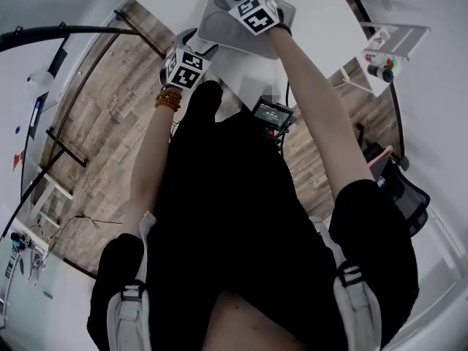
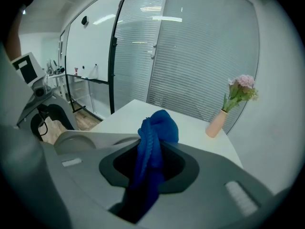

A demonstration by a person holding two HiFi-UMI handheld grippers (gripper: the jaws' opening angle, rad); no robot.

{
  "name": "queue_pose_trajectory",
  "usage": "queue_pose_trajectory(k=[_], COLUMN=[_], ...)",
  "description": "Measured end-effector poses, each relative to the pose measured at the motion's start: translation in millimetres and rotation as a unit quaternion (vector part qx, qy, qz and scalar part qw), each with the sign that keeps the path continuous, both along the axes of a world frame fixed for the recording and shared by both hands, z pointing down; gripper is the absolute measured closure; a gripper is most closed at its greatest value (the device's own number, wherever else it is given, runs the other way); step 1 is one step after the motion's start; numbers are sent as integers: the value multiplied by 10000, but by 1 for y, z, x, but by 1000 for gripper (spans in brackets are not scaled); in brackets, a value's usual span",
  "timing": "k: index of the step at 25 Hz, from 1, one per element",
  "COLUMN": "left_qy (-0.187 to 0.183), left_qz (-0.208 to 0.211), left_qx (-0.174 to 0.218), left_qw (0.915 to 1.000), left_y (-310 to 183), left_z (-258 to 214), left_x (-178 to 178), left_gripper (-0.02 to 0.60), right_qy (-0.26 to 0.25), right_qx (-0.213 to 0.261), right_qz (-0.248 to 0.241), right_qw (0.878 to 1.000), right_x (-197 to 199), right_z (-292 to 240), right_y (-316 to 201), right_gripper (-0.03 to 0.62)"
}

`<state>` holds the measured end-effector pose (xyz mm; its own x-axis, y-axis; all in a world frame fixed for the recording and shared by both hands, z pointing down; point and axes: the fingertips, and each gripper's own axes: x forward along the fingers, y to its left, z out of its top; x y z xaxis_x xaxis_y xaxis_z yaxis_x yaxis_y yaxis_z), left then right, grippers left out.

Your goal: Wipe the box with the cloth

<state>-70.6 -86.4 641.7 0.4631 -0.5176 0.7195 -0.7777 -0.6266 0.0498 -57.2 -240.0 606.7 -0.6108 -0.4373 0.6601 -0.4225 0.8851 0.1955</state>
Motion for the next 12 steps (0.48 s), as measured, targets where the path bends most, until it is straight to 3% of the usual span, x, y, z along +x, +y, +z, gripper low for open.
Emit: queue_pose_trajectory(k=[12], left_qy=[-83], left_qz=[3], left_qx=[-47], left_qw=[10000], left_y=[0], left_z=[4], left_x=[-1], left_gripper=[149], right_qy=[143], right_qx=[-379], right_qz=[-851], right_qw=[9956], right_x=[-19], right_z=[4], right_y=[35], right_gripper=[485])
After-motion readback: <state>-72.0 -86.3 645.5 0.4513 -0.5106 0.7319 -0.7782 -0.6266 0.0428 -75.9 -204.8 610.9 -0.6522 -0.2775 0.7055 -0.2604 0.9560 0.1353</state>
